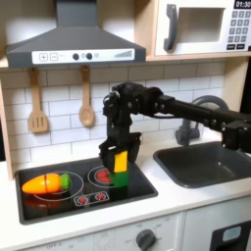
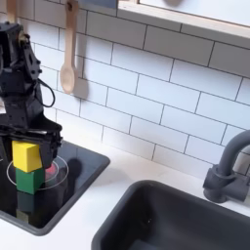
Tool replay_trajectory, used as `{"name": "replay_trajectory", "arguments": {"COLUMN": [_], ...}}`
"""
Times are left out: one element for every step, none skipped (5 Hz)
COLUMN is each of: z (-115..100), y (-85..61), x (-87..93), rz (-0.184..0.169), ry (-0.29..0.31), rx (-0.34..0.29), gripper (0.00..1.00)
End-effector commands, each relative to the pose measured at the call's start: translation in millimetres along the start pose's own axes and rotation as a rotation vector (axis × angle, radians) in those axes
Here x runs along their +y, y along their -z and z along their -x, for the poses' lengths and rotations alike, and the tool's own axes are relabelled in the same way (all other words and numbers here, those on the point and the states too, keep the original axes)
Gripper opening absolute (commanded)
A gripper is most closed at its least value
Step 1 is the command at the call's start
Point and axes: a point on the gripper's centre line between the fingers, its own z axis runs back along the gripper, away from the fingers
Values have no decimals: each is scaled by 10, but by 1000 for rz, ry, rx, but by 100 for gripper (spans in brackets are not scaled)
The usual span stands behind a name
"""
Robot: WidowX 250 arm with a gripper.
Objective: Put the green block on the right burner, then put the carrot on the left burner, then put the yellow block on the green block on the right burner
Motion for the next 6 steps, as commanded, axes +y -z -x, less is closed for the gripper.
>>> {"name": "replay_trajectory", "arguments": {"z": [-22,-36,-83,-124,-148,-189], "y": [-157,-244,-256,-340,-387,-377], "x": [-20,-31,-50,-60,-63,-47], "rz": [12,21,30,35,30,33], "ry": [0,3,1,-5,-6,-17], "rx": [-23,-37,-40,-63,-74,-69], "gripper": [100,100,100,100,100,100]}}
